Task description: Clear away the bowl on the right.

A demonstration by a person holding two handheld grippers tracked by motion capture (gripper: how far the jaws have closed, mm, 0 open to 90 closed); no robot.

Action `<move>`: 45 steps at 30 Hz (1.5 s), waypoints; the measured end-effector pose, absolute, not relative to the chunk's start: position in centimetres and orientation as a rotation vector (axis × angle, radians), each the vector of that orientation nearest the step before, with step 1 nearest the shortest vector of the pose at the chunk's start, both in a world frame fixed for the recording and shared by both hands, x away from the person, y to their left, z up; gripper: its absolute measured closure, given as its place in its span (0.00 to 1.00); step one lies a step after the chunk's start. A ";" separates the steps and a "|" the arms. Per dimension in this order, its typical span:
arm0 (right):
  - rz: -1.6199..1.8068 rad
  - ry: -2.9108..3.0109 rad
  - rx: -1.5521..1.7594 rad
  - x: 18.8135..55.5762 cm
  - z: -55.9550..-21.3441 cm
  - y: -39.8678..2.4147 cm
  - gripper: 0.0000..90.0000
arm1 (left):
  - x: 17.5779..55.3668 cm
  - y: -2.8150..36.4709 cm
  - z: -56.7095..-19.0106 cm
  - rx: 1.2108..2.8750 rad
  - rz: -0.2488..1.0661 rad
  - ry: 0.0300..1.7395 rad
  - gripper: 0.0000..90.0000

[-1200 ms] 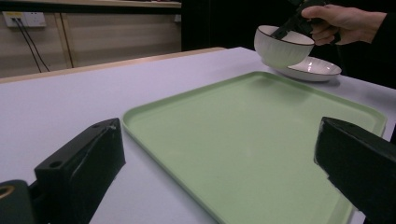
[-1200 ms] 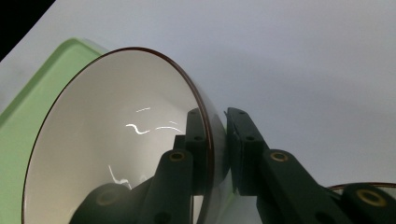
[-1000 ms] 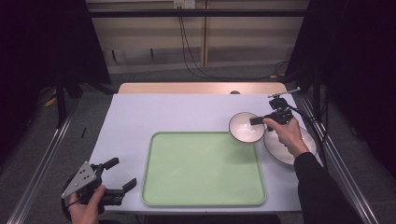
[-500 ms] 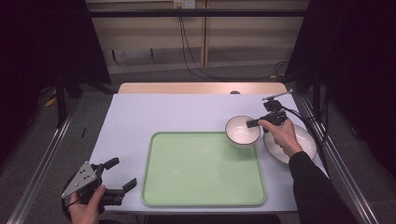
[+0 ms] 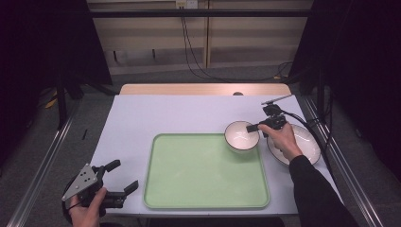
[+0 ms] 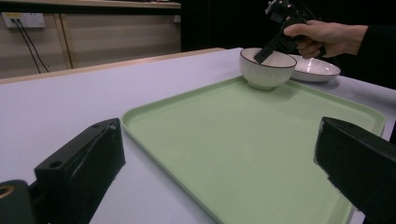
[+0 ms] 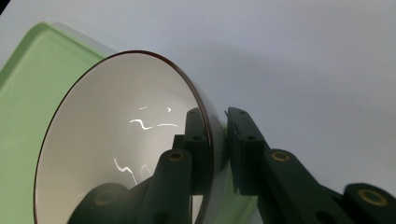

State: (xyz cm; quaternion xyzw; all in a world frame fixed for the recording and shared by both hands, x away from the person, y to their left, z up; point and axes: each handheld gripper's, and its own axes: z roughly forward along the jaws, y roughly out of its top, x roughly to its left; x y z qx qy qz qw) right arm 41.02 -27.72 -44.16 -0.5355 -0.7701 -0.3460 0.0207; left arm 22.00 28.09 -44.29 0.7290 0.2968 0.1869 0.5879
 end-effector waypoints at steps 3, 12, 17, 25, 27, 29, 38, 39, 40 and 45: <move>-1.084 -2.389 -1.654 41.1 -44.4 -27.8 0.89 | 22.0 28.1 -44.3 1.693 0.438 0.700 0.02; -1.056 -2.400 -1.670 41.0 -44.6 -27.7 0.90 | 22.0 28.1 -44.3 1.690 0.436 0.705 0.02; -1.065 -2.438 -1.657 40.9 -44.7 -27.5 0.91 | 21.9 28.1 -44.3 1.692 0.439 0.709 0.02; -1.067 -2.480 -1.641 40.5 -45.1 -27.1 0.84 | 22.0 28.1 -44.3 1.689 0.431 0.707 0.02; -1.063 -2.475 -1.644 40.5 -45.0 -27.0 0.81 | 22.0 28.2 -44.4 1.695 0.423 0.696 0.02; -1.108 -2.481 -1.622 40.4 -44.8 -27.1 0.76 | 22.0 28.2 -44.4 1.695 0.423 0.698 0.02; -1.174 -2.513 -1.595 40.2 -44.9 -27.0 0.43 | 22.0 28.2 -44.4 1.690 0.423 0.703 0.02; -1.181 -2.509 -1.600 40.2 -44.8 -27.0 0.39 | 22.0 28.2 -44.4 1.692 0.427 0.702 0.02; -1.185 -2.515 -1.604 40.2 -44.8 -27.0 0.37 | 22.0 28.1 -44.4 1.685 0.421 0.704 0.02; -1.210 -2.513 -1.597 40.1 -44.7 -27.1 0.20 | 22.0 28.2 -44.4 1.690 0.423 0.703 0.02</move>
